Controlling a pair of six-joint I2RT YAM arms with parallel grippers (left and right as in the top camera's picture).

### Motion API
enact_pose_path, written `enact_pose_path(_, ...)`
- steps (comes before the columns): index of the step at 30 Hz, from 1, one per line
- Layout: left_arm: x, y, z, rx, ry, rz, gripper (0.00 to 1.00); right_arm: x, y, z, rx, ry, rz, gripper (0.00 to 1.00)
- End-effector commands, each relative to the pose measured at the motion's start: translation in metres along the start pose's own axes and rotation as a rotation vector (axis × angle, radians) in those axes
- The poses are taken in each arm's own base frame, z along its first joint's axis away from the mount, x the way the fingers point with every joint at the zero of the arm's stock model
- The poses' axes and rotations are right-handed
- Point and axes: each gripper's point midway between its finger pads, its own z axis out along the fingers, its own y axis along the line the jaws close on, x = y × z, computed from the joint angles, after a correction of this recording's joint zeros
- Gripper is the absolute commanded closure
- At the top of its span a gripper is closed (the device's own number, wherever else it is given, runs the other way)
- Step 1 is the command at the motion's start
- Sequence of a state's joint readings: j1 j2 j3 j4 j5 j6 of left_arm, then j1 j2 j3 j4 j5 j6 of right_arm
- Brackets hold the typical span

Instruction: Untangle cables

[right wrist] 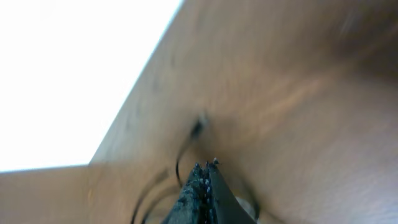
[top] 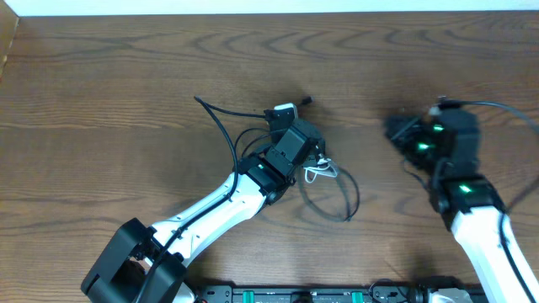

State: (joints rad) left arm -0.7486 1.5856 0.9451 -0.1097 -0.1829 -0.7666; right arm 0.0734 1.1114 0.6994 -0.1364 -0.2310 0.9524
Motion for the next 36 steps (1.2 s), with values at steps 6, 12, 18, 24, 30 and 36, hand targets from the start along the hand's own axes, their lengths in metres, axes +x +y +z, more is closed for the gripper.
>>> enact_pose_path(6,-0.013,-0.007,-0.008,0.017,-0.031,-0.016,0.92,-0.049,0.009,-0.048,-0.021,-0.204,-0.184,0.99)
enact_pose_path(12,-0.02,-0.014,-0.008,0.048,-0.058,-0.026,0.92,0.027,-0.007,-0.04,-0.044,0.184,-0.078,0.8)
enact_pose_path(18,-0.02,-0.015,-0.008,0.052,-0.062,-0.027,0.92,0.088,-0.033,-0.039,0.025,0.509,0.076,0.68)
enact_pose_path(24,-0.02,-0.015,-0.008,0.052,-0.062,-0.027,0.92,0.136,-0.04,-0.022,0.104,0.708,0.184,0.61)
enact_pose_path(30,-0.02,-0.015,-0.008,0.052,-0.062,-0.027,0.92,0.159,-0.044,0.005,0.17,0.732,0.203,0.65)
enact_pose_path(36,-0.02,-0.015,-0.008,0.052,-0.062,-0.027,0.92,0.178,-0.046,0.024,0.215,0.741,0.237,0.7)
